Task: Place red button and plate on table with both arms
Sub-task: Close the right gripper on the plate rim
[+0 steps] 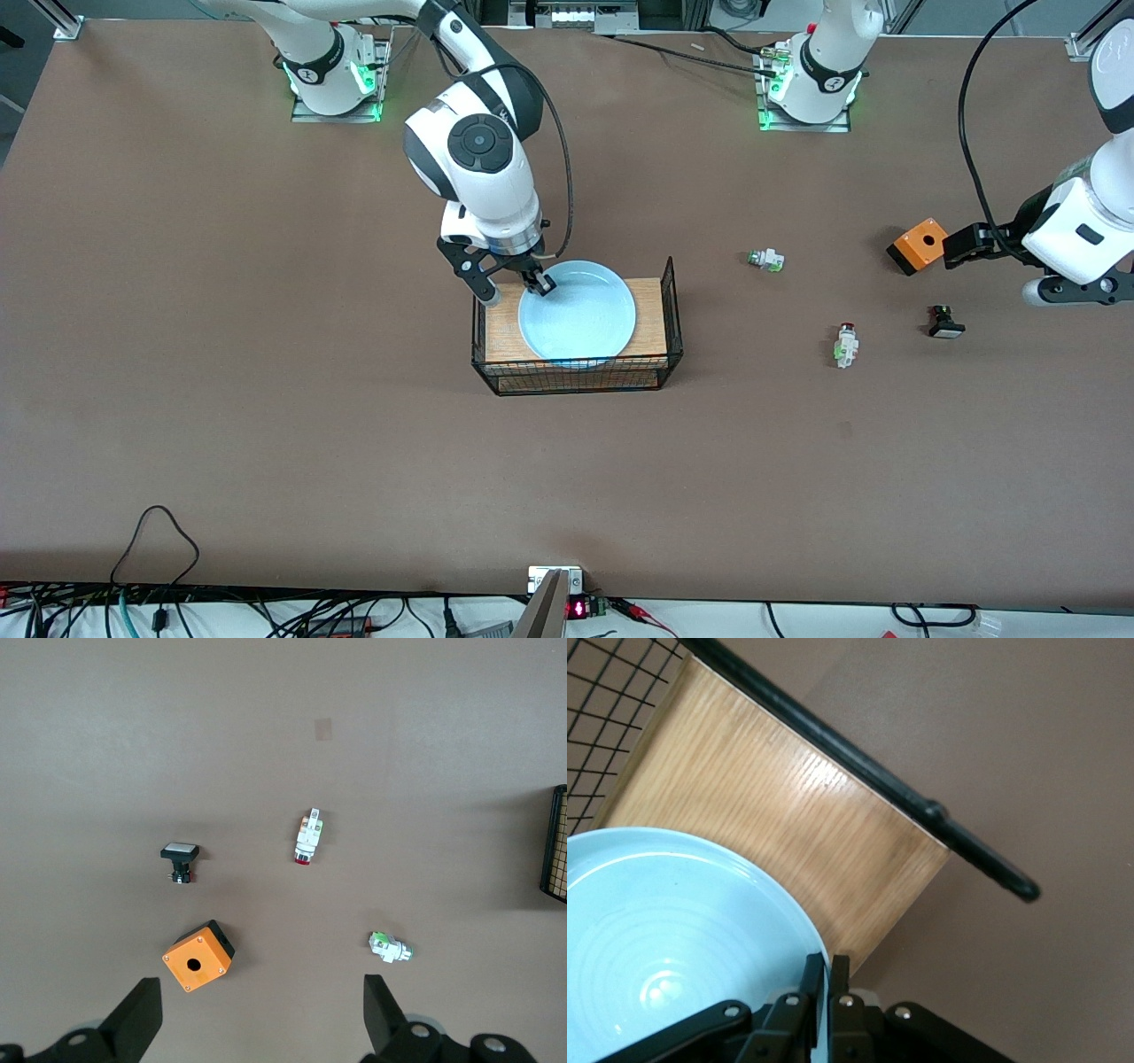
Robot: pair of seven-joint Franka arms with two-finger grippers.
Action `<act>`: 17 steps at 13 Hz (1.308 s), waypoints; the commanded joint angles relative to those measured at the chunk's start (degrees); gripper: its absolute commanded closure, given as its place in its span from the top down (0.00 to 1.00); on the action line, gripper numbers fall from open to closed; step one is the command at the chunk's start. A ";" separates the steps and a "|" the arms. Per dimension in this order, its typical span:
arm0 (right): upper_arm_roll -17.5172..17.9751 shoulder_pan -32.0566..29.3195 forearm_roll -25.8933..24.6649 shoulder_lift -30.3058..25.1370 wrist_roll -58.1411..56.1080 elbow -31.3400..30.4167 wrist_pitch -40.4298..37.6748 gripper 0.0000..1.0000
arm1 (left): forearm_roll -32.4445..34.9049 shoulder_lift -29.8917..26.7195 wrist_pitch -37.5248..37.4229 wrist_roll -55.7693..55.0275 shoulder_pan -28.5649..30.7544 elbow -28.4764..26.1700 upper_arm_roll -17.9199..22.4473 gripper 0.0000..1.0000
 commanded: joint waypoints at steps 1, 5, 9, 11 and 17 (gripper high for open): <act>-0.60 0.60 -0.92 1.73 1.47 1.17 -0.17 0.00 | -0.86 -0.85 0.41 -0.27 -0.34 -0.82 0.08 1.00; -0.69 1.04 -0.74 1.20 1.38 2.21 -0.78 0.00 | -0.86 -1.02 -0.73 0.17 -0.60 -0.38 -0.10 1.00; -1.13 0.69 -0.30 -0.11 0.68 6.34 -7.26 0.00 | -0.86 -1.11 -0.82 -0.18 -0.60 -0.38 -1.23 1.00; -1.13 0.69 -0.13 -0.47 0.51 8.89 -11.49 0.00 | -0.86 -1.11 -1.08 -0.44 -0.60 0.32 -1.68 1.00; -1.31 0.25 0.22 -2.58 -0.02 13.55 -21.42 0.00 | -0.77 -1.02 -1.78 -0.44 -0.69 0.59 -1.77 1.00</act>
